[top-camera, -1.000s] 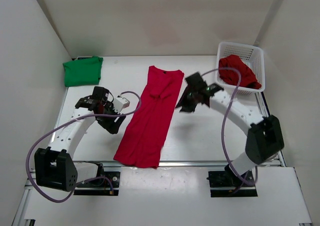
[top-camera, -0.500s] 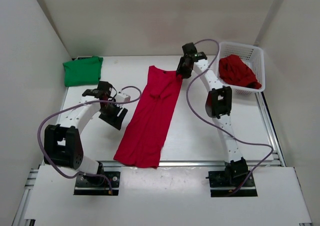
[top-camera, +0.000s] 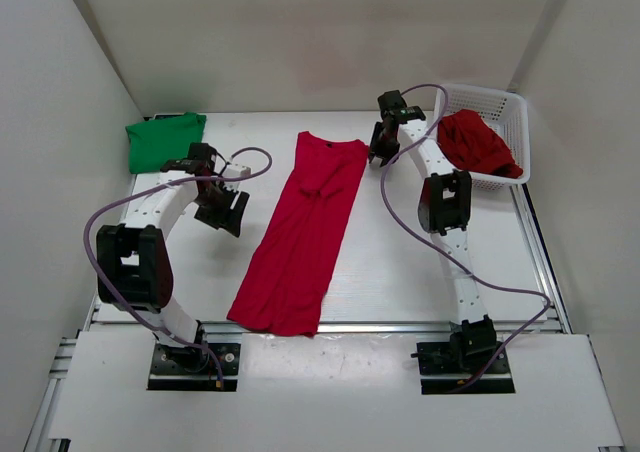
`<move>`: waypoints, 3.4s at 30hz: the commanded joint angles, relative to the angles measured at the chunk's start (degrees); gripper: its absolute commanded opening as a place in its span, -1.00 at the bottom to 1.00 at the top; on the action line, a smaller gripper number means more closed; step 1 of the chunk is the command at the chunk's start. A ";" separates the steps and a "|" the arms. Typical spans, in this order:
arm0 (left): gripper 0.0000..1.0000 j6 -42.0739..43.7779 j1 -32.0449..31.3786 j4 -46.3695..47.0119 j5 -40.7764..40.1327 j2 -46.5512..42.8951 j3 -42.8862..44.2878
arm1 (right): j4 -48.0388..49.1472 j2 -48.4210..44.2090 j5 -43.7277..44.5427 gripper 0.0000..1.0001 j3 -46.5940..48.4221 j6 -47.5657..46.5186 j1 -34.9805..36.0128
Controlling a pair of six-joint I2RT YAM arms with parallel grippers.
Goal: Fold and stack the t-shirts
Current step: Rotate the tshirt 90 degrees, then grab the bottom of the folded rectangular tshirt with both arms
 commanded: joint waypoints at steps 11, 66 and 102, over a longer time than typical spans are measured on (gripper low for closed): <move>0.47 -0.56 2.24 0.34 0.81 1.91 3.74 | -4.01 1.18 4.44 -0.08 9.01 1.23 2.91; 0.47 0.84 -9.96 -3.00 -0.60 -14.07 -12.93 | -7.77 -20.87 7.60 0.57 9.53 -5.37 11.16; 0.10 -4.09 -20.44 7.72 -2.79 -10.58 -24.91 | 45.11 -80.66 -9.44 0.12 -114.74 36.04 35.16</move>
